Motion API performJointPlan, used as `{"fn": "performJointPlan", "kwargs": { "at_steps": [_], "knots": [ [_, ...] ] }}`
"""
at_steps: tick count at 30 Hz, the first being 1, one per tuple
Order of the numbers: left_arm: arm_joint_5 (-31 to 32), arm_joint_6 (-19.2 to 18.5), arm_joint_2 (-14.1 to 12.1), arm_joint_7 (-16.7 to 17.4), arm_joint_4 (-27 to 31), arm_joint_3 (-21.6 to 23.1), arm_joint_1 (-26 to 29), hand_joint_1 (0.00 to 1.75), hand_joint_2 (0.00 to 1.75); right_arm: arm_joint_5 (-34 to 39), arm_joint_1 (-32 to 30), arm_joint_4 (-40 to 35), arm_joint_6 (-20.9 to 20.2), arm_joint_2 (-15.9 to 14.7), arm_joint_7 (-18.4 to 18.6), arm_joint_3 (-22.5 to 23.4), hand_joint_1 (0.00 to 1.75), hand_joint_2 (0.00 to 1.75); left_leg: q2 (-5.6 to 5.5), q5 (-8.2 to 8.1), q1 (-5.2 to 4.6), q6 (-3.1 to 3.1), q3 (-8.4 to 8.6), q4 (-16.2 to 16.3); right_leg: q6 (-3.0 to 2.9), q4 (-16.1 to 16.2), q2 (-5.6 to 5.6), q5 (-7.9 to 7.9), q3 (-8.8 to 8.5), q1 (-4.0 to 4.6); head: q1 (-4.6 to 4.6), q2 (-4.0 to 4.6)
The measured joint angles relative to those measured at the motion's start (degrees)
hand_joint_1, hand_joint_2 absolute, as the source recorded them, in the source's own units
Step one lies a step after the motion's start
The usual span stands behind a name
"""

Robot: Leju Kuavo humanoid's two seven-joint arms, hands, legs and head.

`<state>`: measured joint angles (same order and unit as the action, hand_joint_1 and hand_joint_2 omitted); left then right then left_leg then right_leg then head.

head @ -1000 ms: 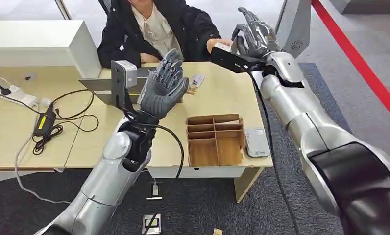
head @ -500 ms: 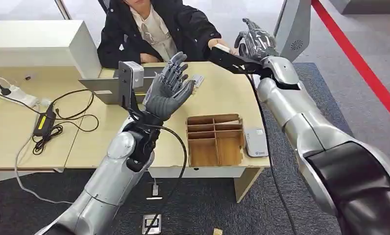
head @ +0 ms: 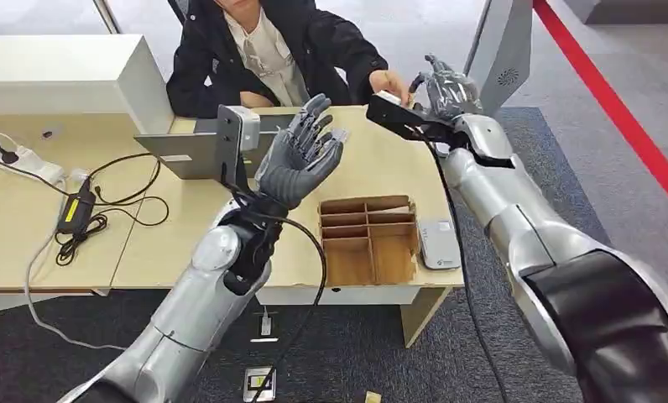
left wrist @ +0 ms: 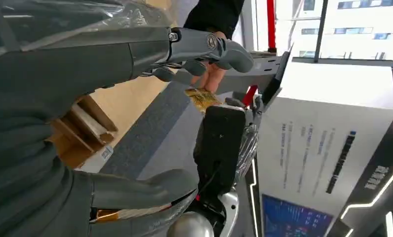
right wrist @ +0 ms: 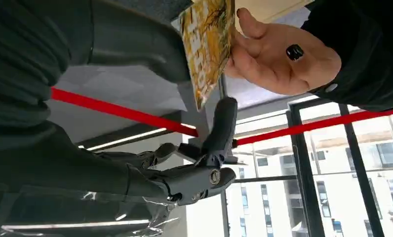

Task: Pass the card to the sensor for recognition and then transmit it.

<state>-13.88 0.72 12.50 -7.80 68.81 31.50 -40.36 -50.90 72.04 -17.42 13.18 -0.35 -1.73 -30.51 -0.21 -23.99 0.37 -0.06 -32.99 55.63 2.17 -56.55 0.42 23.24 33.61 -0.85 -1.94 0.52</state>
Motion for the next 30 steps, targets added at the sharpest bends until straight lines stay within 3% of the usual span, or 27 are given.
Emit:
{"fn": "performJointPlan", "kwargs": {
  "at_steps": [6,9,14,17,19,22,25,30],
  "knots": [
    [0.0,0.2,0.0,0.0,-0.5,0.2,-0.3,0.0,1.75,0.4,-0.4,0.3,0.6,-0.1,-0.5,0.0,0.0,1.75,0.0,0.0,0.0,0.0,0.0,0.0,0.0,0.0,0.0,0.0,0.0,0.0,0.0,0.0],
    [0.0,0.2,0.0,0.0,-0.8,0.2,-0.5,0.0,1.75,2.3,-0.5,0.3,1.4,-0.1,-2.7,0.3,0.0,1.75,0.0,0.0,0.0,0.0,0.0,0.0,0.0,0.0,0.0,0.0,-0.01,0.0,0.0,0.0],
    [0.1,1.4,0.1,-0.4,-1.0,0.3,-0.5,0.0,1.75,10.7,-0.4,0.2,3.5,0.0,-11.1,2.2,0.0,1.75,0.0,0.0,0.0,0.0,-0.01,0.0,0.0,0.0,0.0,0.0,-0.02,0.0,0.0,0.0],
    [0.7,3.3,0.0,-0.5,-1.1,0.3,-0.5,0.0,1.75,20.6,-0.5,-0.5,2.7,0.4,-19.6,5.0,0.0,1.75,-0.01,0.0,0.0,0.0,-0.01,0.0,0.0,0.0,0.0,0.0,-0.02,0.0,0.02,0.0],
    [1.3,4.5,-0.3,-0.1,-0.7,0.3,-0.3,0.0,1.75,28.3,-1.0,-2.2,1.0,0.4,-22.6,7.7,0.0,1.75,-0.01,0.0,0.01,0.0,0.0,0.0,0.0,0.0,0.0,0.0,-0.03,0.01,0.0,0.0],
    [2.1,5.4,-1.4,1.3,0.8,0.1,0.7,0.0,1.75,39.4,-4.3,-6.9,-1.7,-0.3,-19.9,10.1,0.0,1.75,-0.05,0.0,0.07,0.0,0.05,0.0,0.0,0.0,-0.06,0.01,-0.12,0.07,0.02,0.0],
    [3.0,5.5,-2.7,2.5,2.6,-0.4,2.1,0.0,1.75,49.3,-10.9,-16.4,-2.0,-2.8,-11.4,11.3,0.0,1.75,-0.11,0.0,0.18,0.0,0.08,0.0,0.0,0.0,-0.18,0.02,-0.19,0.07,-0.02,0.0],
    [3.8,6.0,-4.4,3.6,4.8,-1.0,3.4,0.0,1.75,52.9,-21.2,-30.1,0.0,-6.8,-4.8,13.3,0.0,1.75,-0.1,-0.02,0.16,0.02,0.09,0.0,0.01,0.1,-0.15,0.01,-0.18,0.02,0.0,0.0]
  ]
}}
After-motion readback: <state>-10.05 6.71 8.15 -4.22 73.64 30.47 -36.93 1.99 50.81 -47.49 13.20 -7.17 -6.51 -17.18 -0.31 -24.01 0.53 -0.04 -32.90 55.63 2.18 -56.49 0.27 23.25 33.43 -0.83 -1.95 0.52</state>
